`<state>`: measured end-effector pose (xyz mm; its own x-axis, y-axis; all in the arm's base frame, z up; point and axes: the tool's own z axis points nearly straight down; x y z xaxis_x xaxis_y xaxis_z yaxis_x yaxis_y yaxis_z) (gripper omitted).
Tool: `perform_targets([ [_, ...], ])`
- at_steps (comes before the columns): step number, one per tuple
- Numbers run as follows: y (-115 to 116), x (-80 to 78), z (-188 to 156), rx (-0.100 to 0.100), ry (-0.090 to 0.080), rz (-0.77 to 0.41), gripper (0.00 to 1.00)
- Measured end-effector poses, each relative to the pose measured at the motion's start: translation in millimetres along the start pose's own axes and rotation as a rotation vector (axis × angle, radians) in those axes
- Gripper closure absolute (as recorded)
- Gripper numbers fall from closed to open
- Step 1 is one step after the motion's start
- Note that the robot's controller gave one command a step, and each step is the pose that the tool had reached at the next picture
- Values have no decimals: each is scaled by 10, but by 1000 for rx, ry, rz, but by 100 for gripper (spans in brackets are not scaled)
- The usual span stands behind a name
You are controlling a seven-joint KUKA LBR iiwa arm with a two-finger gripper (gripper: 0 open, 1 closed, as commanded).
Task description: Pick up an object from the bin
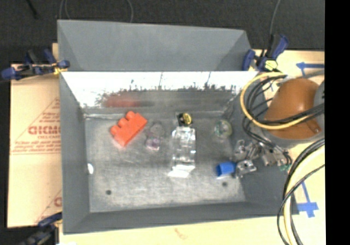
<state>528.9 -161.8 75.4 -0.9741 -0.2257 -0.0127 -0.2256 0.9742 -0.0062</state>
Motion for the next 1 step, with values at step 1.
perform_targets([
  [1,-9,-261,-1819,-1,2,-320,100],
])
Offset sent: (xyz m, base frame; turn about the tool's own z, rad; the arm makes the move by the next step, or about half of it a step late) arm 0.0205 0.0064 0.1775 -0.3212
